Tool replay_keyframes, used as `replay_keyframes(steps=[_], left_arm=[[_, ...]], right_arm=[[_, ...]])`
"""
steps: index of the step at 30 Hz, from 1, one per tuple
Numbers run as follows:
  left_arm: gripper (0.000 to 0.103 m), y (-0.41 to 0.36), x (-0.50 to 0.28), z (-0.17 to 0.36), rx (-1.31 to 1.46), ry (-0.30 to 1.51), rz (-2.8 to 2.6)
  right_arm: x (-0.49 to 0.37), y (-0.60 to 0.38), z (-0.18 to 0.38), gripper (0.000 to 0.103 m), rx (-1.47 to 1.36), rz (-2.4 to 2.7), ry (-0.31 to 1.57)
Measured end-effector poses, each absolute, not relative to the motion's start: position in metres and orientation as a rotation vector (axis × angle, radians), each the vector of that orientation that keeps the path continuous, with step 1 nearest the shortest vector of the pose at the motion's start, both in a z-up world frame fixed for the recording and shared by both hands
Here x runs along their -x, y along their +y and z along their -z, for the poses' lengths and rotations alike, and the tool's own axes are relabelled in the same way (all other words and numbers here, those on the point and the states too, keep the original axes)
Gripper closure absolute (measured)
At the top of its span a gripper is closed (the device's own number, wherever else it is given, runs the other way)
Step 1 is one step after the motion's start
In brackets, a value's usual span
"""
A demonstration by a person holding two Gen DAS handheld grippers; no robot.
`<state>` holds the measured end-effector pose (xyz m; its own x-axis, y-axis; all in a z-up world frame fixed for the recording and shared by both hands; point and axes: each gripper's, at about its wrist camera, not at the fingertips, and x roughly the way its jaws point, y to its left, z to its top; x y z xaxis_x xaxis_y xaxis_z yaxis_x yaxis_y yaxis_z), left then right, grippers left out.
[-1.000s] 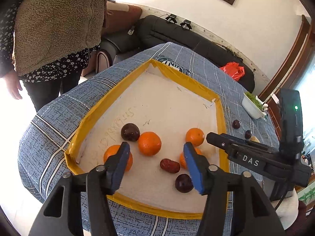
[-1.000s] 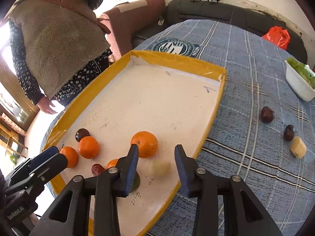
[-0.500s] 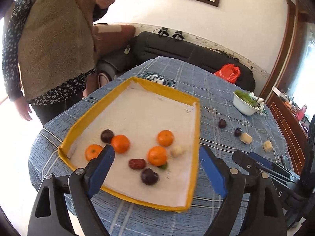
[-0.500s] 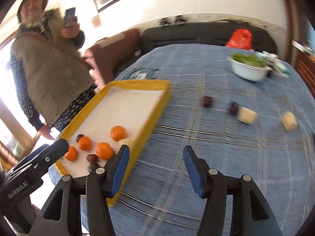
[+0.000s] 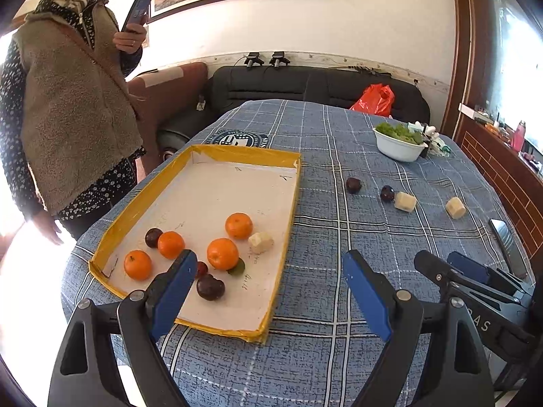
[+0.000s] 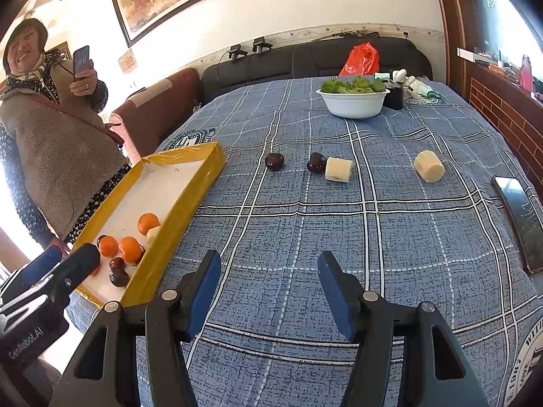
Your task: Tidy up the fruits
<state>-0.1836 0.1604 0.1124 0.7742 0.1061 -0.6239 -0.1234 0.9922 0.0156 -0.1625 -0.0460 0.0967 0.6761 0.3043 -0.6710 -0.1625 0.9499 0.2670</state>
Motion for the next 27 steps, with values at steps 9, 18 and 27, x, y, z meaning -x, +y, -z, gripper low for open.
replay_keyframes(steps=[9,18,27], left_arm=[[0.016,0.150,0.183,-0.110,0.001,0.688,-0.112],[0.016,0.148,0.181,-0.109,-0.002,0.693,-0.111],[0.016,0.146,0.181,-0.107,-0.009,0.692,-0.110]], right_arm=[[0.164,-0.046,-0.093,0.036,-0.179,-0.269,0.780],[0.162,-0.048,-0.090,0.036,-0.186,-0.263,0.791],[0.161,-0.051,-0.086,0.036,-0.191,-0.256,0.799]])
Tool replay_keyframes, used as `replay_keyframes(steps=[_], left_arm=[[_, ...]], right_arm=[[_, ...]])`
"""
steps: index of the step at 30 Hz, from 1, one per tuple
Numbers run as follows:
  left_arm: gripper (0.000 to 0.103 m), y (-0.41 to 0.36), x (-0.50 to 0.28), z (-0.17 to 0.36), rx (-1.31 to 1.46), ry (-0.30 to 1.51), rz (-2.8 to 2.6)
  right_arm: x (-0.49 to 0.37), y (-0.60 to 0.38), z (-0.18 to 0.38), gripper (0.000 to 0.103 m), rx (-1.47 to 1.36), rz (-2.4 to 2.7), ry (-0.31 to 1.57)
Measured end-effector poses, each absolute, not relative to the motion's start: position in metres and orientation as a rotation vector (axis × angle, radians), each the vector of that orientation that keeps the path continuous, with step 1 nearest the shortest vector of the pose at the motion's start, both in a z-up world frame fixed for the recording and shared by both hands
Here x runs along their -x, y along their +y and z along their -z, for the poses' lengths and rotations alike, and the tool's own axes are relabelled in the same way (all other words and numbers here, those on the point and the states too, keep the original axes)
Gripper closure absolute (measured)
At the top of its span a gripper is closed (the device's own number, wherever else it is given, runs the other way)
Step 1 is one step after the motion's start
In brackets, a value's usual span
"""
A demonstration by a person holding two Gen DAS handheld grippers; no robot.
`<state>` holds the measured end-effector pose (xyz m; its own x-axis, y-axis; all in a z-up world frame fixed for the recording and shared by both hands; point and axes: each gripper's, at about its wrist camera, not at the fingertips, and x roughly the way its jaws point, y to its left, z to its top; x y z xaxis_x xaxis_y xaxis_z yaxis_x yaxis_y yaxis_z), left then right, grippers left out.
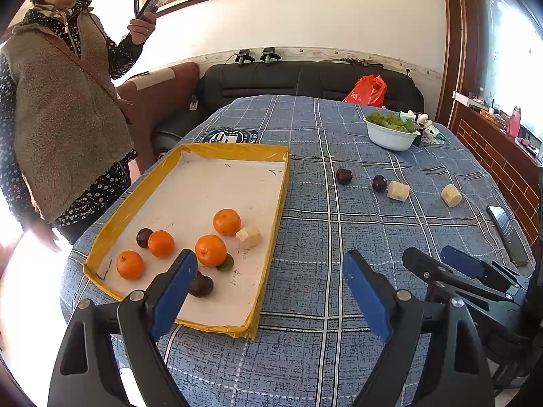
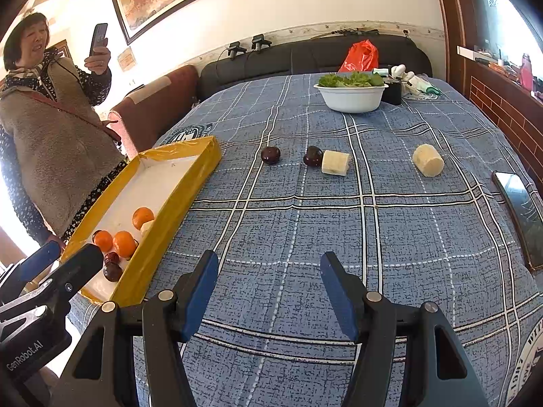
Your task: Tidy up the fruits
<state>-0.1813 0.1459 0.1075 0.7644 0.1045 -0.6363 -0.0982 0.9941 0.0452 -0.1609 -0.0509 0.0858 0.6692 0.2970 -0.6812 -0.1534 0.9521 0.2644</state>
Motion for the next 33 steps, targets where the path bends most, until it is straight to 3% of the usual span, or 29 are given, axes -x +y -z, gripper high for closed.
replay_keyframes(steps=[24,33], left_arm=[[0.016,0.126,0.157,-0.092,-0.052,0.742,-0.085],[0.016,0.130,0.122,-0.083,0.005,0.807,-0.018]], right_arm=[[0.146,-0.086,-0.073,0.036,-0.240,-0.211,0.820],[0.118,-0.151,-0.078,0.036,-0.249,-0.084,0.810]])
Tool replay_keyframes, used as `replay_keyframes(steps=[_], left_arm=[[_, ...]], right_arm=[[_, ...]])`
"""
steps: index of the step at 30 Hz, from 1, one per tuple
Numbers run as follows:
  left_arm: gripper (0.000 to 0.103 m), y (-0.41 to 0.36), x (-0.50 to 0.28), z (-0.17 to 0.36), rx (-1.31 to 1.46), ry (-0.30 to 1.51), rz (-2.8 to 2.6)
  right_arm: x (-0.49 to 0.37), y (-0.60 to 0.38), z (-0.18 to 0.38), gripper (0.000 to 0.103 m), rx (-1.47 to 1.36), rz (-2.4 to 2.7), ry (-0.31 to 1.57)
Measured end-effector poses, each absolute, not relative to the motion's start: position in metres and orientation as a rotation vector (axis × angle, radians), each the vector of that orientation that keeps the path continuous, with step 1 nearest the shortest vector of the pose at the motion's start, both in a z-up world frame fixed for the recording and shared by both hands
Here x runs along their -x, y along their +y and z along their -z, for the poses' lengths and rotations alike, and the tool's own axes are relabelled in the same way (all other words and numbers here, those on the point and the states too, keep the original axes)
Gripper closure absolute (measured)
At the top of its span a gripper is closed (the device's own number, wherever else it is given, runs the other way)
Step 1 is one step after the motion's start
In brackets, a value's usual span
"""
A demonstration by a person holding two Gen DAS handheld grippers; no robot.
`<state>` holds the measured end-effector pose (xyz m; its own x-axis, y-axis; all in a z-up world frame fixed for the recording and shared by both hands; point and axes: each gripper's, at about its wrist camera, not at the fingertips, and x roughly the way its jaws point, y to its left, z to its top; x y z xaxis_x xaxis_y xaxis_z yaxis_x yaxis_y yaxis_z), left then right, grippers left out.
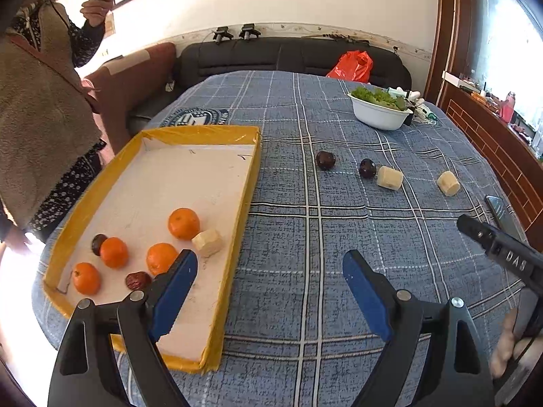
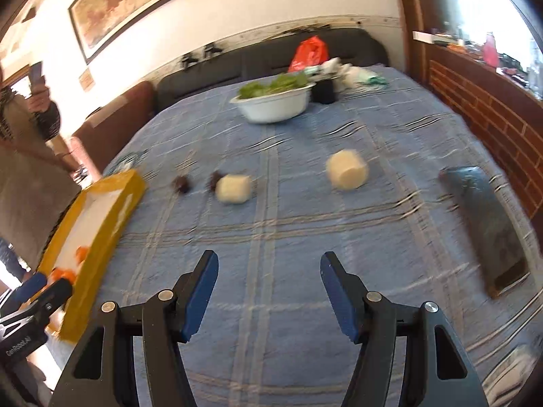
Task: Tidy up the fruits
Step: 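Grasp a beige cube with the right tool while the left tool grasps a dark plum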
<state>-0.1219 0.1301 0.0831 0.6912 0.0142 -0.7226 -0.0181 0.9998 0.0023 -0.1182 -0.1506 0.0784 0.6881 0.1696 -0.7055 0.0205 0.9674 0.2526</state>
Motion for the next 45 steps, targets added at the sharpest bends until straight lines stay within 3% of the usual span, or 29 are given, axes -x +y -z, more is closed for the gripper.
replay_keyframes(steps=[13,27,31,41,43,45], left_arm=[[0.016,0.117,0.083,-0.068,0.070,0.872,0.152],[0.016,0.128,0.028,-0.083,0.118,0.864,0.133],[0.016,0.119,0.004,-0.077,0.134,0.889,0.156],[0.018,0.061,-0.042,-0.049,0.051,0.948,0.254],[0.029,0.050,-0.049,-0.045,0.021,0.946,0.279],[0.032,0.038,-0.056,-0.041,-0.012,0.948,0.296]], right_arm=[[0.037,-0.189,-0.088,0.036,-0.323,-0.087,0.815],[-0.017,-0.101,-0.038,0.036,-0.197,-0.254,0.938],[-0.018,-0.099,-0.036,0.061,-0.209,-0.283,0.918],[-0.007,-0.154,-0.047,0.061,-0.367,-0.201,0.861],[-0.008,-0.162,-0.047,0.061,-0.394,-0.192,0.855],[-0.010,-0.165,-0.047,0.061,-0.402,-0.187,0.862]])
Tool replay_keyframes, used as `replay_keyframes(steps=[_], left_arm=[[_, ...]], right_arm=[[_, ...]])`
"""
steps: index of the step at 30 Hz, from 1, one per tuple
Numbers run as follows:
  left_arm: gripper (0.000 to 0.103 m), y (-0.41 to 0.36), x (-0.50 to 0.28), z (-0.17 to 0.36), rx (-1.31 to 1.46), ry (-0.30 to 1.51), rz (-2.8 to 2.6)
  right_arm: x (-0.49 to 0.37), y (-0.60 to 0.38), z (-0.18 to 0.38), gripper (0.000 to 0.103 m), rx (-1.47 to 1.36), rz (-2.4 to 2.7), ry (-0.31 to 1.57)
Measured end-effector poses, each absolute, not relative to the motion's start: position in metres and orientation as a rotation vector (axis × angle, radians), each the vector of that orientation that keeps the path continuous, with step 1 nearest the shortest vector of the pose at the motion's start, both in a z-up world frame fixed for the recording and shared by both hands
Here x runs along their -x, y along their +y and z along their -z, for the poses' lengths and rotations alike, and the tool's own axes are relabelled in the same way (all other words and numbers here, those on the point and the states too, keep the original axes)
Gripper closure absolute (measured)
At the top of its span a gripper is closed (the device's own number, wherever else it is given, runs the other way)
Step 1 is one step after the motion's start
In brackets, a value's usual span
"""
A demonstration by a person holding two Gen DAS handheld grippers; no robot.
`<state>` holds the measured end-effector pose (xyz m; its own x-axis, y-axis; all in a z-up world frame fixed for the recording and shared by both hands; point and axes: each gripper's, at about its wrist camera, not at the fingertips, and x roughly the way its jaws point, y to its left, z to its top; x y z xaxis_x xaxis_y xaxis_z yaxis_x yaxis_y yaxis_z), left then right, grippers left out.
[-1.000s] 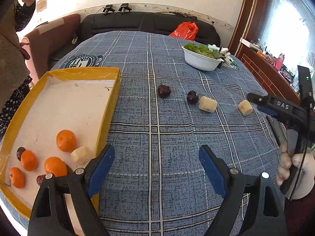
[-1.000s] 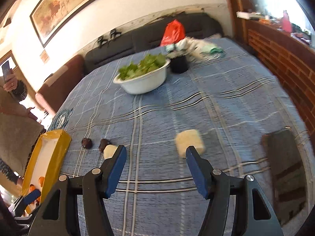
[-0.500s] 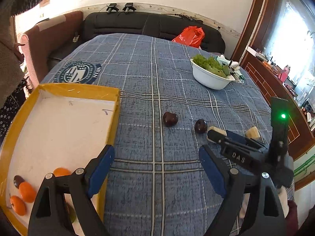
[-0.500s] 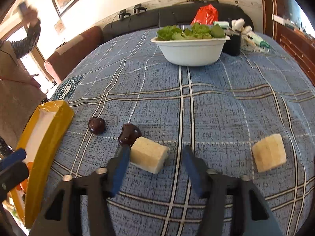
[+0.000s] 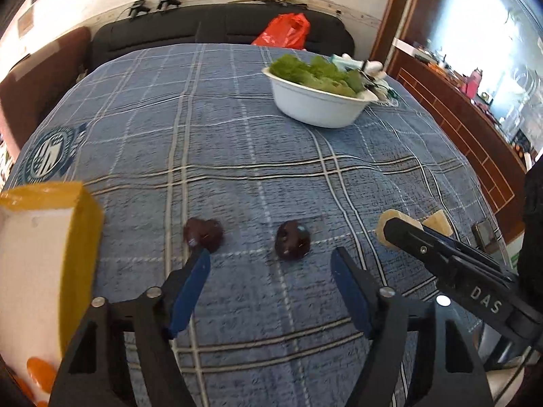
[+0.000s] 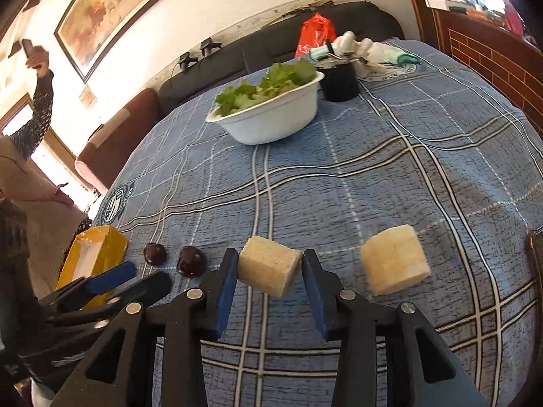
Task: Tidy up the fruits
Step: 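Grasp a beige cube with the right tool while the left tool grasps a dark plum, then carry the beige cube and dark plum over the tray and release them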
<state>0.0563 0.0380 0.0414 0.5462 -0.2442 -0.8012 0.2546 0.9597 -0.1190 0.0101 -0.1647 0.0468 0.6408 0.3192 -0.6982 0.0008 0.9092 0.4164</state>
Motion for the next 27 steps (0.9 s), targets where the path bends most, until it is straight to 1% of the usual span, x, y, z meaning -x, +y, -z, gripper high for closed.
replay_keyframes(steps=[3,5,6,7,10,13,18,27], left_arm=[[0.033,0.026,-0.066,-0.035,-0.052,0.943,0.294],[0.037,0.019,-0.072,-0.030,-0.081,0.946,0.293],[0.044,0.017,-0.075,-0.026,-0.090,0.952,0.296],[0.057,0.014,-0.076,-0.022,-0.098,0.963,0.303],[0.078,0.006,-0.074,-0.016,-0.146,0.952,0.308],[0.078,0.005,-0.069,-0.018,-0.149,0.945,0.304],[0.078,0.019,-0.046,-0.037,-0.096,0.907,0.289],[0.077,0.087,0.018,-0.079,0.041,0.837,0.209]], right_arm=[[-0.011,-0.168,-0.046,0.061,-0.414,-0.184,0.868],[-0.010,-0.167,-0.048,0.061,-0.407,-0.186,0.861],[-0.009,-0.166,-0.049,0.061,-0.401,-0.186,0.858],[-0.009,-0.164,-0.050,0.061,-0.394,-0.187,0.855],[-0.008,-0.162,-0.050,0.061,-0.387,-0.189,0.851],[-0.008,-0.162,-0.050,0.061,-0.385,-0.189,0.851],[-0.008,-0.161,-0.050,0.061,-0.380,-0.193,0.848],[-0.002,-0.141,-0.055,0.061,-0.296,-0.223,0.804]])
